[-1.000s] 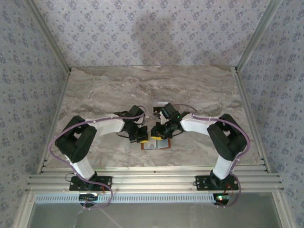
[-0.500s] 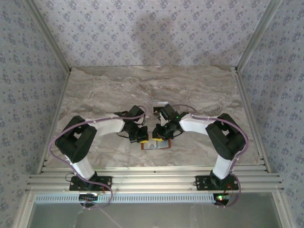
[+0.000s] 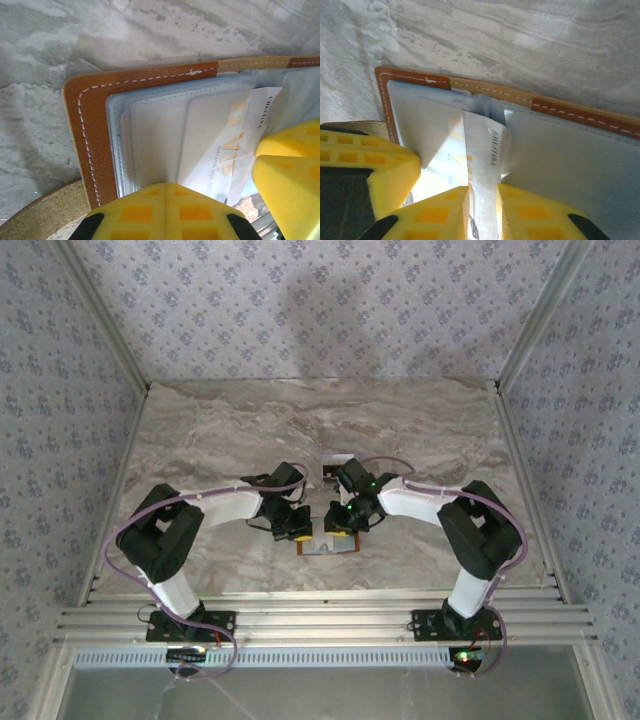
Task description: Take the credit cards out of the card holder
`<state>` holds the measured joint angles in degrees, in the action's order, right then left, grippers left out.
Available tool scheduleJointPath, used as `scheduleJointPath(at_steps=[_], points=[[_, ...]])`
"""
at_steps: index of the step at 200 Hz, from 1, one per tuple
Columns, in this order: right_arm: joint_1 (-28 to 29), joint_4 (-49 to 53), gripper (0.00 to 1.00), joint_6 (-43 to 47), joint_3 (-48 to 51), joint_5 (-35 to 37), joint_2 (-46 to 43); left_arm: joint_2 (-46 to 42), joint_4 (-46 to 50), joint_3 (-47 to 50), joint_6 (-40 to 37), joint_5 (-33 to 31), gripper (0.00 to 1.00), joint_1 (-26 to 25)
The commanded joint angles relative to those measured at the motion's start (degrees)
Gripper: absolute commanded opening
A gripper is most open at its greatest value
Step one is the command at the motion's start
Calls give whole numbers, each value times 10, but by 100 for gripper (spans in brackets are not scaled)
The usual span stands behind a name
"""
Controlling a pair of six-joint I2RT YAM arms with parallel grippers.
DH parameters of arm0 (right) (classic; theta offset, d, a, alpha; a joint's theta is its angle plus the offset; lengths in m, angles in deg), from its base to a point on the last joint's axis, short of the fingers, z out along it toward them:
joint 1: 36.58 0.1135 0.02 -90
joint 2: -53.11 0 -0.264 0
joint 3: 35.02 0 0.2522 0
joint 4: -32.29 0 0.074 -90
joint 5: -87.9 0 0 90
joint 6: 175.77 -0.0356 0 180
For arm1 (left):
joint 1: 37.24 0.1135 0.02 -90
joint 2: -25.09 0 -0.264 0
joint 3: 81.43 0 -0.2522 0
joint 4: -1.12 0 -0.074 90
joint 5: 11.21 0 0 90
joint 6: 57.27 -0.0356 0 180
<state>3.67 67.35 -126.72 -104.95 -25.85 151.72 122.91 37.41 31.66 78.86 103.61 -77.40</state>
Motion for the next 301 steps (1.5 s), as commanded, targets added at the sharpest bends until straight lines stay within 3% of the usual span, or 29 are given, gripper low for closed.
scheduleJointPath(at_steps=[1,253,301], points=[[-6,13,23,-7,3,0,-28,-3,35,1,-8,-23,6,-3],[-35,-138,18,-35,77,-102,18,-1,48,-9,-12,-26,6,-2],[-37,-145,12,-36,82,-103,14,-1,55,-16,-15,-28,6,-2]])
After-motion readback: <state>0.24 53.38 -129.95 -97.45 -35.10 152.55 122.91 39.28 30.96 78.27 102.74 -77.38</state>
